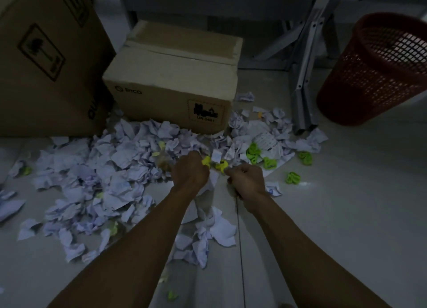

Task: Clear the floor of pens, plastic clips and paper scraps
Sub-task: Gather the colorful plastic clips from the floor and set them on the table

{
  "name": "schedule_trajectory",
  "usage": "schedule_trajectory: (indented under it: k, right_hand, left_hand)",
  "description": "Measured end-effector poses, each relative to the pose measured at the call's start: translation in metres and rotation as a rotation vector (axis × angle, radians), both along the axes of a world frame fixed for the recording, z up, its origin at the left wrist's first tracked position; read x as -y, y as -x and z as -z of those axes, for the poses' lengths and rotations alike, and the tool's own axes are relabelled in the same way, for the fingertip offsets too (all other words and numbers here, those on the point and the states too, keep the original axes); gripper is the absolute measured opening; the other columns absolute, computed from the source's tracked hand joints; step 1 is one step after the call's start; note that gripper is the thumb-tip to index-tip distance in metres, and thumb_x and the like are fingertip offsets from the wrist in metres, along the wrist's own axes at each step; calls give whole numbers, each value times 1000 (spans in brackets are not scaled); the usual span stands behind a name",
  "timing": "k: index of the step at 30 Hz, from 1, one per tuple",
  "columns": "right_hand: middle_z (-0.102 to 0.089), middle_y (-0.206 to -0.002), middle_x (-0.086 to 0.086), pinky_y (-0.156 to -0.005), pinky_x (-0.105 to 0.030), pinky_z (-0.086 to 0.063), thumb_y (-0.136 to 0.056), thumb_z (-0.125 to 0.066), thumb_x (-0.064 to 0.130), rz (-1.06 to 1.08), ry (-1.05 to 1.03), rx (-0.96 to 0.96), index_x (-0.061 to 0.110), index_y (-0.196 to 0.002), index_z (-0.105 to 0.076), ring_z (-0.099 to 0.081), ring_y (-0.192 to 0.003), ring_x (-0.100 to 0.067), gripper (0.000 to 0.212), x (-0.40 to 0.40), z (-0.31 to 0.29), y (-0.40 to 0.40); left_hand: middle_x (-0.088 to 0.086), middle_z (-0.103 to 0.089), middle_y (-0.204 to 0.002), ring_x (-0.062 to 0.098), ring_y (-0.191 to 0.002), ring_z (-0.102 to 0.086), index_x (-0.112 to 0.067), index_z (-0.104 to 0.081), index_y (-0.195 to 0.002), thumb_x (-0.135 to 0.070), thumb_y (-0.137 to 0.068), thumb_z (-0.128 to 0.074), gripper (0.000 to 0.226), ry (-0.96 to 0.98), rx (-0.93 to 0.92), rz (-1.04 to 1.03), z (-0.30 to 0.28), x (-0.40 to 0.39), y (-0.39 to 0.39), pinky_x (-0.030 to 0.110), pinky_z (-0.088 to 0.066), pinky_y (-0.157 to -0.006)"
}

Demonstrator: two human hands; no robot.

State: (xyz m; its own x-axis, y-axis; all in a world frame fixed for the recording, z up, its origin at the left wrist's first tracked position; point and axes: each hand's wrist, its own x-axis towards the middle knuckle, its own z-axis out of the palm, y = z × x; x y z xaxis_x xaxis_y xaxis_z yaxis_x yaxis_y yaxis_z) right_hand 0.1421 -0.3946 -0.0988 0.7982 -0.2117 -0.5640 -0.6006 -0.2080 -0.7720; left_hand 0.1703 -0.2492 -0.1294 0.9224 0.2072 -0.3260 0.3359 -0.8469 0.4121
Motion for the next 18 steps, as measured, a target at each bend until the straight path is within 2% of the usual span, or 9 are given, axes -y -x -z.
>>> schedule_trajectory:
  k: [2,4,6,8,9,12,14,16,18]
  right_hand:
    - [-67,-77,-14,-54,-34,-54,-87,-66,24,-55,161,66,9,-73,-66,-64,-58,-23,21,-8,10,-3]
    - [-68,-101,-11,-75,-45,-55,-90,-58,24,-112,294,110,19,-87,-67,-65,-85,-34,10,-13,17,-5]
    - [-65,-111,-10,-73,-39,-50,-92,-54,18,-152,378,161,20,-101,-65,-62,-90,-36,15,-13,22,-5]
    - [-65,-108,-12,-62,-33,-41,-92,-54,18,-169,441,210,20,-107,-63,-61,-85,-37,18,-11,26,-8]
    - [-65,-107,-13,-62,-33,-40,-92,-54,21,-182,464,228,21,-110,-61,-61,-87,-37,20,-12,29,-10]
    - [-64,-115,-9,-80,-38,-50,-88,-62,36,-252,518,221,25,-118,-61,-59,-105,-33,32,-17,34,-15]
    - [-64,-118,-7,-87,-42,-51,-79,-68,45,-288,551,191,28,-117,-63,-60,-109,-32,42,-21,36,-16]
    - [-65,-113,-9,-84,-43,-54,-70,-68,52,-344,615,153,28,-112,-66,-63,-102,-33,48,-24,41,-16]
    - [-64,-110,-11,-80,-43,-55,-67,-68,49,-376,665,124,27,-107,-66,-64,-96,-33,46,-27,45,-15]
  left_hand:
    - [17,-61,-105,35,-101,-58,-10,-59,-104,-28,-91,-59,22,75,10,16,0,-7,8,39,-47,-77]
    - [18,-64,-90,34,-87,-61,-10,-60,-90,-24,-90,-63,14,228,64,1,-3,-13,12,38,-49,-69]
    - [19,-62,-78,32,-73,-59,-7,-60,-82,-20,-89,-66,16,432,62,-78,-12,-18,14,37,-47,-63]
    - [17,-50,-66,29,-54,-46,-4,-54,-79,-18,-91,-65,22,683,-17,-213,-24,-25,16,32,-40,-51]
    - [14,-45,-64,27,-49,-39,-4,-51,-79,-20,-93,-63,24,789,-70,-285,-30,-29,17,28,-36,-47]
    - [10,-50,-74,21,-45,-35,-8,-58,-90,-26,-96,-57,18,1035,-198,-459,-46,-42,22,20,-30,-39]
    - [10,-60,-90,15,-41,-34,-10,-59,-98,-22,-96,-53,13,1231,-221,-530,-52,-49,27,18,-27,-38]
    - [12,-64,-107,12,-37,-34,-4,-54,-110,-15,-97,-48,18,1349,-213,-556,-52,-55,33,17,-28,-37]
    - [13,-65,-109,12,-37,-34,-4,-50,-115,-11,-98,-45,19,1394,-203,-567,-52,-58,39,16,-29,-36]
